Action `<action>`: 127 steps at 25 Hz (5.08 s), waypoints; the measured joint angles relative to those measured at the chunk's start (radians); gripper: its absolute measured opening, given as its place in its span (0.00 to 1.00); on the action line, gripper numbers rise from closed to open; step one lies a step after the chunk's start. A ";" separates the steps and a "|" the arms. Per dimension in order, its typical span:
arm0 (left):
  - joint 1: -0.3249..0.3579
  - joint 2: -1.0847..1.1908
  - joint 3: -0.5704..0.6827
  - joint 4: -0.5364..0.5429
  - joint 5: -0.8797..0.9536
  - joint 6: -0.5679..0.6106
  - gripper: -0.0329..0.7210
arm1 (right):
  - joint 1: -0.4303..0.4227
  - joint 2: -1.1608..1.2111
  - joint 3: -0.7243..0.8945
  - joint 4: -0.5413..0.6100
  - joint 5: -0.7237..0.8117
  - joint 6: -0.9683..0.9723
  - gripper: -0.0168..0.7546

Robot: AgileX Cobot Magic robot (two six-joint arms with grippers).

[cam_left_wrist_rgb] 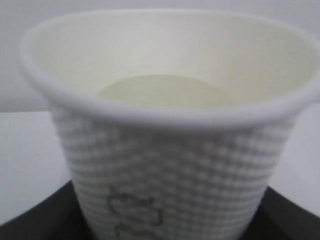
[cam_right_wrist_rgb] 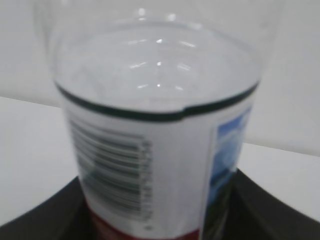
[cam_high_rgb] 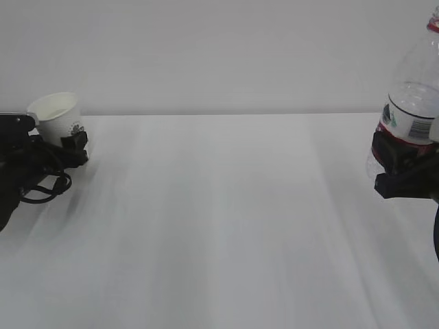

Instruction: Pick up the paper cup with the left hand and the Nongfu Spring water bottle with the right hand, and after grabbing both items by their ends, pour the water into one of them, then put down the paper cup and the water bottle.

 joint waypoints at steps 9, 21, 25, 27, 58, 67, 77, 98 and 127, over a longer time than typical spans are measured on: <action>0.000 0.051 -0.049 0.000 -0.043 0.002 0.71 | 0.000 0.000 0.000 0.000 -0.004 0.000 0.60; 0.000 0.062 -0.059 -0.011 -0.051 0.002 0.86 | 0.000 0.000 0.000 0.000 -0.018 0.000 0.60; 0.000 0.068 -0.059 -0.011 -0.047 0.002 0.95 | 0.000 0.000 0.000 0.000 -0.018 0.000 0.60; 0.000 0.068 -0.059 -0.009 -0.047 0.002 0.95 | 0.000 0.000 0.000 0.000 -0.018 0.000 0.60; 0.000 -0.384 0.384 0.043 -0.045 0.002 0.89 | 0.000 0.000 0.000 0.000 -0.018 -0.002 0.59; 0.000 -0.470 0.488 0.045 -0.045 0.002 0.86 | 0.000 0.000 0.001 0.000 -0.021 -0.002 0.59; 0.000 -0.586 0.585 0.050 -0.045 0.002 0.84 | 0.000 0.000 0.017 0.000 -0.021 -0.002 0.59; 0.000 -0.626 0.587 0.093 -0.045 0.000 0.82 | 0.000 0.000 -0.081 0.106 0.084 -0.004 0.59; 0.000 -0.626 0.587 0.142 -0.045 -0.024 0.82 | 0.000 0.414 -0.472 0.108 0.075 -0.022 0.59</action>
